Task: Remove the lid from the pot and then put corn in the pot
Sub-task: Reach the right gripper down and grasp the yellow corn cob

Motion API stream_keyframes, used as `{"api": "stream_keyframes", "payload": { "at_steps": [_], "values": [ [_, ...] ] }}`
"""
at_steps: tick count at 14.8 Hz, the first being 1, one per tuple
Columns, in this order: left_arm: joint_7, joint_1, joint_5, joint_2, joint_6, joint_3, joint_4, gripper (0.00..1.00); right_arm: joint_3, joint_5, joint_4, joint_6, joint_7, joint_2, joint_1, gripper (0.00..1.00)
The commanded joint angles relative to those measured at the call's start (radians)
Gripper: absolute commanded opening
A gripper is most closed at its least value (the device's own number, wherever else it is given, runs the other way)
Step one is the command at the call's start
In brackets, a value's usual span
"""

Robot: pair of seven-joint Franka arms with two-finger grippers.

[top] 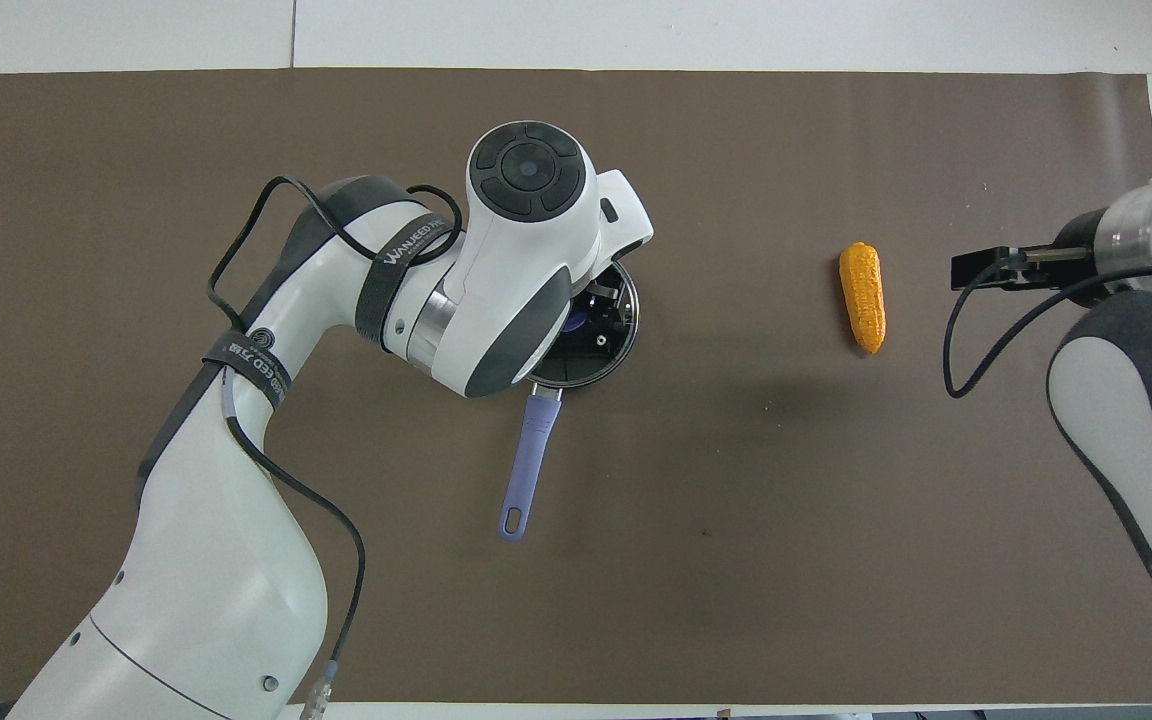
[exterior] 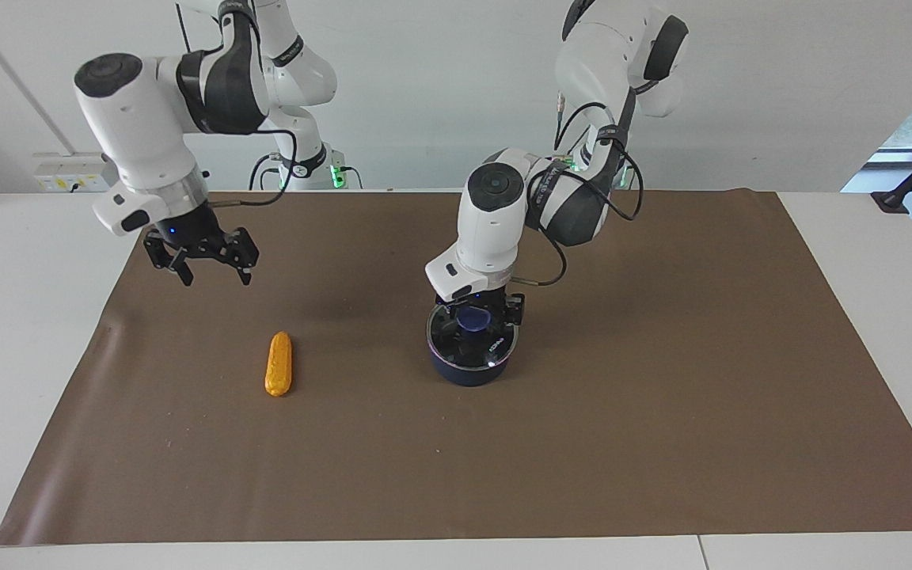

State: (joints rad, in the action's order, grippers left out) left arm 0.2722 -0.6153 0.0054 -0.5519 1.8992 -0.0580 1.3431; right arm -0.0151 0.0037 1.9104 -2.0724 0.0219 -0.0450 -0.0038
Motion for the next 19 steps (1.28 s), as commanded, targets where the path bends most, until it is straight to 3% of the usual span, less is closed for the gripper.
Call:
{"api": "stream_keyframes", "payload": {
  "at_steps": [1, 3, 5, 8, 14, 17, 19],
  "values": [
    [-0.01, -0.007, 0.018, 0.004, 0.021, 0.007, 0.016, 1.0, -0.005, 0.025, 0.079, -0.182, -0.023, -0.085, -0.004, 1.0],
    [-0.01, -0.007, 0.016, 0.004, 0.017, 0.007, 0.014, 0.99, -0.003, 0.025, 0.171, -0.312, -0.02, -0.105, 0.025, 1.0],
    [-0.01, -0.007, 0.013, 0.004, 0.009, 0.007, 0.01, 0.99, -0.005, 0.024, 0.179, -0.336, -0.001, -0.142, 0.041, 1.0],
    [-0.01, -0.007, 0.013, 0.004, 0.011, 0.007, 0.011, 0.9, -0.005, 0.022, 0.17, -0.393, 0.041, -0.197, 0.05, 1.0],
    [-0.01, -0.009, 0.005, 0.003, 0.014, 0.007, 0.008, 0.84, -0.003, 0.022, 0.15, -0.384, 0.004, -0.226, 0.051, 1.0],
    [-0.01, -0.011, -0.001, 0.003, 0.015, 0.007, 0.008, 0.78, -0.003, 0.022, 0.148, -0.416, 0.009, -0.262, 0.051, 0.95],
    [-0.008, -0.011, -0.01, 0.003, 0.017, 0.007, 0.008, 0.68, -0.003, 0.022, 0.145, -0.434, 0.009, -0.276, 0.056, 0.92]
  ]
}}
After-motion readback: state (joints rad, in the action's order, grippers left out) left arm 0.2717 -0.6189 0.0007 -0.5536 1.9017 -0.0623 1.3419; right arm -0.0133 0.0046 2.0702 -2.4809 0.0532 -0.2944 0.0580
